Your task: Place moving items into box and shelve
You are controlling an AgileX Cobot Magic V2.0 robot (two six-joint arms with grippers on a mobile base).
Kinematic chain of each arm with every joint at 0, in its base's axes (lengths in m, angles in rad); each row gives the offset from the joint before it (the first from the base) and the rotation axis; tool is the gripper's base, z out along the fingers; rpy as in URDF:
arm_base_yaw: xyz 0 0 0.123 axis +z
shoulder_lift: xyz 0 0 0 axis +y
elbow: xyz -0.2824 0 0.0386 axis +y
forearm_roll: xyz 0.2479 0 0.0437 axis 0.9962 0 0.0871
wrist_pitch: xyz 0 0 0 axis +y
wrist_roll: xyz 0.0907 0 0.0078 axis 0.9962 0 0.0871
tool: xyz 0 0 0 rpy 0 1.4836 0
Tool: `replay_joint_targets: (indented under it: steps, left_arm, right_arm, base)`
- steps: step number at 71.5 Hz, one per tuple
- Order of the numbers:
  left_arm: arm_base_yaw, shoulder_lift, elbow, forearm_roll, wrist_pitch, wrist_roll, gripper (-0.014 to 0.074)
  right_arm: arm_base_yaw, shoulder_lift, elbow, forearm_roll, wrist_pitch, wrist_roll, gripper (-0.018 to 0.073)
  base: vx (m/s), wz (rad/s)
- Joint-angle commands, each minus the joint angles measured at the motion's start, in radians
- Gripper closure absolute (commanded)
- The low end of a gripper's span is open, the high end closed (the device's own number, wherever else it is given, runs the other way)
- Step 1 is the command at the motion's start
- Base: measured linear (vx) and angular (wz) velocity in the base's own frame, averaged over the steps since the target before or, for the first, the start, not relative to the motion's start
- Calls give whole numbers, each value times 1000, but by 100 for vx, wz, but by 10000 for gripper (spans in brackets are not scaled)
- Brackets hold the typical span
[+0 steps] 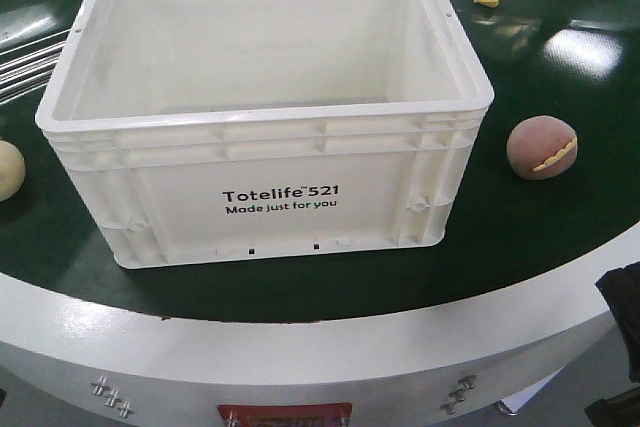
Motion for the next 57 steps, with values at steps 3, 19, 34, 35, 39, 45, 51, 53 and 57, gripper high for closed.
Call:
replay_joint_targets:
  steps: [3, 19, 34, 35, 39, 45, 51, 53, 57]
  left_arm:
    - [0, -16, 20, -1, -85, -5, 622]
    - [0, -16, 20, -1, -85, -5, 622]
    - [0, -16, 20, -1, -84, -6, 622]
    - [0, -16, 20, -1, -85, -6, 622]
    - [0, -16, 10, -2, -81, -13, 622]
    - [0, -16, -15, -2, -72, -43, 622]
    - [0, -14, -59, 0, -18, -45, 622]
    - [0, -10, -76, 0, -5, -43, 622]
    - [0, 16, -116, 0, 25, -35, 622]
  right_arm:
    - [-4, -13, 4, -6, -82, -9, 574]
    - [-4, -13, 4, -6, -82, -9, 574]
    - [-4, -13, 4, -7, -82, -10, 574]
    - [-4, -13, 4, -7, -82, -12, 574]
    - [-4, -13, 1, -10, -82, -17, 574]
    - [-4, -13, -26, -10, -64, -32, 574]
    - [-4, -12, -85, -10, -32, -64, 574]
    - [-4, -7, -108, -10, -20, -71, 574]
    - [-4, 16, -158, -10, 7, -85, 574]
  base:
    - [0, 0]
    - [0, 0]
    - [0, 0]
    - [0, 0]
    - [0, 0]
    - [0, 0]
    - [0, 0]
    - [0, 0]
    - [0, 0]
